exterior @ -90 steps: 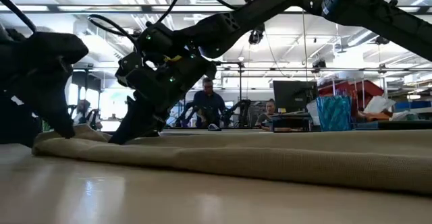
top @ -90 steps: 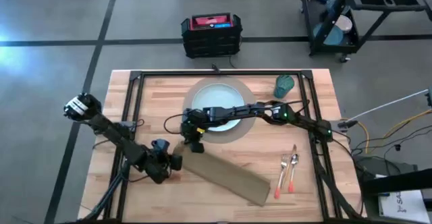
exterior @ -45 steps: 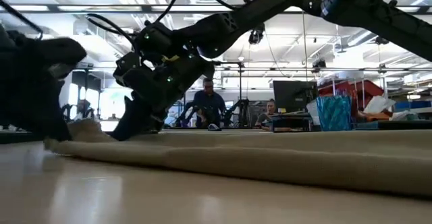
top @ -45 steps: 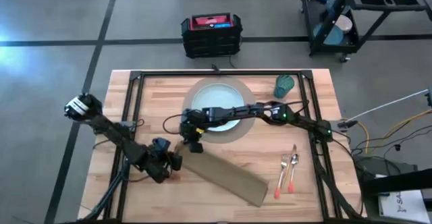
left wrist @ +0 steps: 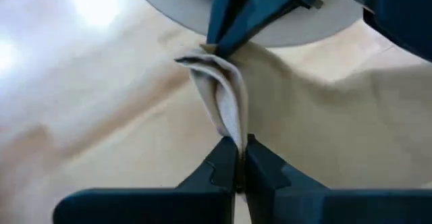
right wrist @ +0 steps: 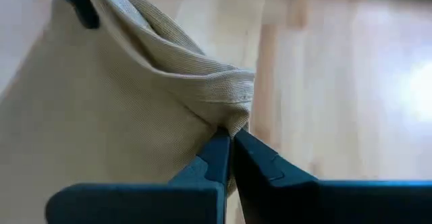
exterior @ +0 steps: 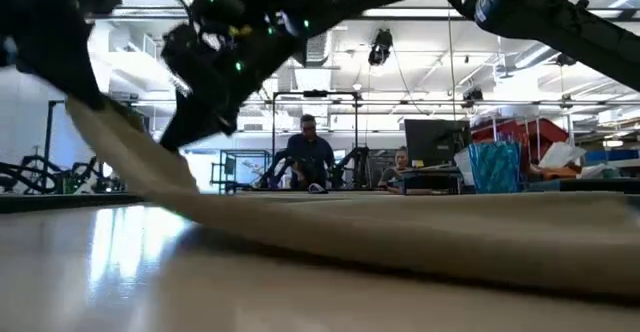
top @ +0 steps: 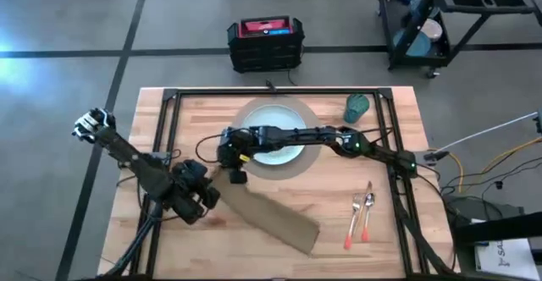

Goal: Set table place
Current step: Fold the brown table napkin

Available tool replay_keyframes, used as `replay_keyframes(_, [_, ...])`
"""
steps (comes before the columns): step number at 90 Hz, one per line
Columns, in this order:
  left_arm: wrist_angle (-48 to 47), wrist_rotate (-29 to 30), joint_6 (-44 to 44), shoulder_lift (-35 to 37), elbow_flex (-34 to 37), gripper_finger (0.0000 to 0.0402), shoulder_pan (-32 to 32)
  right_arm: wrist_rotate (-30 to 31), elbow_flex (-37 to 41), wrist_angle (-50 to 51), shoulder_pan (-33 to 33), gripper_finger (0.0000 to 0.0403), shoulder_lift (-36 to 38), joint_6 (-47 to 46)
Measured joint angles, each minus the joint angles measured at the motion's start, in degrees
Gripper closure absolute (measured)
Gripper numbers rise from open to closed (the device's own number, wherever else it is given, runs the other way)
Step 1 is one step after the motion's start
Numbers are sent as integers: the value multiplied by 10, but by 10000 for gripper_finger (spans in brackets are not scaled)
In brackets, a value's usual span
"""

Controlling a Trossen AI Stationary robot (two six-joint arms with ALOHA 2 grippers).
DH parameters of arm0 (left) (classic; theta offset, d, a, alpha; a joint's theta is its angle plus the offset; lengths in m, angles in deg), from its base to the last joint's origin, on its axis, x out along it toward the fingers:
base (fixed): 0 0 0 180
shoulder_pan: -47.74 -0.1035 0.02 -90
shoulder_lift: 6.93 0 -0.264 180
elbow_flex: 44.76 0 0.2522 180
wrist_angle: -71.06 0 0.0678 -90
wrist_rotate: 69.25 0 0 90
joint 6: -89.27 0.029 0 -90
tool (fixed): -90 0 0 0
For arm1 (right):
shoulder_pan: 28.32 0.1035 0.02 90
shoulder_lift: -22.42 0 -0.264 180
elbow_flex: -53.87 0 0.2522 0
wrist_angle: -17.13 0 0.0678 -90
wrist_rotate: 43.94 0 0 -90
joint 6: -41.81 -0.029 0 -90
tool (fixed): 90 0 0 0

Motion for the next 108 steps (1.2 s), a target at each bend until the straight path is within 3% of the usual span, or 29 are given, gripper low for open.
replay_keyframes(33, [-223, 13, 24, 15, -151, 402, 0, 63, 0, -25, -3, 402, 89, 47])
replay_keyframes(65, [-223, 97, 193, 25, -273, 402, -7, 75, -1, -30, -9, 403, 165, 73])
replay_keyframes(80, [-222, 97, 213, 24, -260, 401, -17, 75, 1, 17, -11, 403, 167, 48])
replay_keyframes(108, [-157, 86, 194, 7, -149, 401, -22, 79, 6, 74, -1, 403, 125, 5])
